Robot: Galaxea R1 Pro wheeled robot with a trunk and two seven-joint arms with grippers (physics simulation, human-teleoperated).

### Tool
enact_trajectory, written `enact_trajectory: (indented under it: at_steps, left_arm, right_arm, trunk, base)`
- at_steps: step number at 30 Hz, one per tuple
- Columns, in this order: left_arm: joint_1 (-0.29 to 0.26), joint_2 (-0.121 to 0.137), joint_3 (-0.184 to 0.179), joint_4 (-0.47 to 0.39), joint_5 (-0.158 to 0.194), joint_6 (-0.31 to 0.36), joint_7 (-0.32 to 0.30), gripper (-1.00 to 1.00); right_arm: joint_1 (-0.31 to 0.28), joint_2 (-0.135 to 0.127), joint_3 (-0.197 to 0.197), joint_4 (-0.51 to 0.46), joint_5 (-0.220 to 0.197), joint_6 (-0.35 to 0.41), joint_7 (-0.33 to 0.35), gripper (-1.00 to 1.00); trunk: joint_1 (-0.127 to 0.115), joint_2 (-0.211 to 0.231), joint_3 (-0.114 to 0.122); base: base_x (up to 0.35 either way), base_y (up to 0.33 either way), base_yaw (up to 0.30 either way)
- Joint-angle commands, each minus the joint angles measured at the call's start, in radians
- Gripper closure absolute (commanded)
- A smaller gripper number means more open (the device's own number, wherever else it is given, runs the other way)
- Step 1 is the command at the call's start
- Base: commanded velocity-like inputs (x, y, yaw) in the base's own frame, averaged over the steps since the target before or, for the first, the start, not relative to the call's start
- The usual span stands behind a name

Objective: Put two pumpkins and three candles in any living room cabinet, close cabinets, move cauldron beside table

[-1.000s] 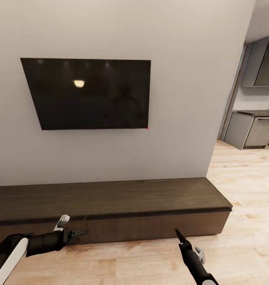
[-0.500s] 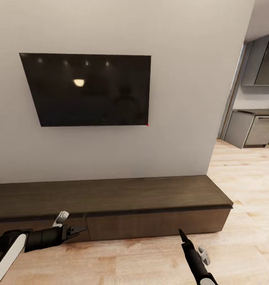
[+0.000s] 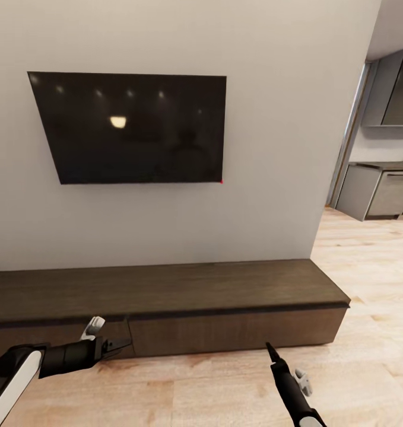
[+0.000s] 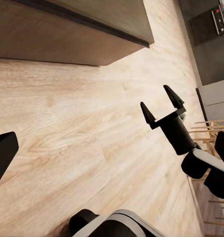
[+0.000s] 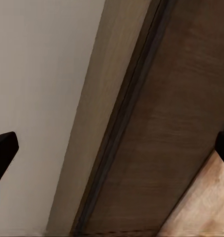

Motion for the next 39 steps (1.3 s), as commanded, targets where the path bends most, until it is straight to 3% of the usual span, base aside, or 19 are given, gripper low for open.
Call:
enact_trajectory:
  at_steps: [1, 7, 13, 17, 22, 25, 30, 37, 39]
  left_arm:
    - [-0.001, 0.001, 0.0, -0.002, 0.002, 0.003, -0.004, -1.0]
    - [0.0, 0.006, -0.014, -0.006, 0.092, 0.003, -0.004, -1.0]
    - [-0.002, 0.013, -0.02, -0.007, 0.112, 0.003, -0.004, -1.0]
    - [-0.002, 0.02, -0.016, -0.007, 0.123, 0.003, -0.004, -1.0]
    - [-0.002, 0.065, -0.019, -0.007, 0.182, 0.003, -0.004, -1.0]
    - [-0.002, 0.102, -0.021, -0.002, 0.22, 0.003, -0.004, -1.0]
    - [-0.002, 0.126, -0.023, 0.0, 0.231, 0.003, -0.005, -1.0]
    - [-0.002, 0.131, -0.023, -0.001, 0.236, 0.003, -0.005, -1.0]
    - [-0.002, 0.13, -0.023, -0.001, 0.24, 0.003, -0.005, -1.0]
  right_arm:
    - [-0.001, 0.001, -0.002, 0.001, -0.001, 0.025, 0.022, -1.0]
    - [-0.001, 0.002, -0.001, 0.001, -0.02, 0.124, 0.103, -1.0]
    - [-0.001, 0.001, -0.001, 0.002, -0.067, 0.199, 0.111, -1.0]
    - [-0.001, 0.002, -0.001, 0.003, -0.087, 0.206, 0.111, -1.0]
    - [-0.001, 0.001, 0.001, 0.001, -0.085, 0.195, 0.113, -1.0]
    - [-0.001, 0.0, 0.001, 0.002, -0.087, 0.148, 0.113, -1.0]
    - [-0.001, -0.001, 0.002, 0.003, -0.09, 0.139, 0.113, -1.0]
    - [-0.001, 0.0, -0.001, 0.01, -0.096, 0.141, 0.108, -1.0]
    - [-0.001, 0.0, -0.011, 0.012, -0.126, 0.142, 0.105, -1.0]
  trunk:
    - [0.004, -0.008, -0.004]
    - [0.027, -0.05, -0.023]
    - [0.05, -0.092, -0.042]
    - [0.065, -0.12, -0.054]
    - [0.084, -0.155, -0.07]
    - [0.096, -0.176, -0.079]
    - [0.115, -0.211, -0.095]
    - [0.142, -0.26, -0.117]
    - [0.149, -0.274, -0.123]
  base:
    - [0.0, 0.0, 0.0]
    - [0.0, 0.0, 0.0]
    - [0.0, 0.0, 0.0]
    - [0.0, 0.0, 0.0]
    - [0.0, 0.0, 0.0]
    - [0.0, 0.0, 0.0]
    - [0.0, 0.0, 0.0]
    - [0.0, 0.0, 0.0]
    - [0.0, 0.0, 0.0]
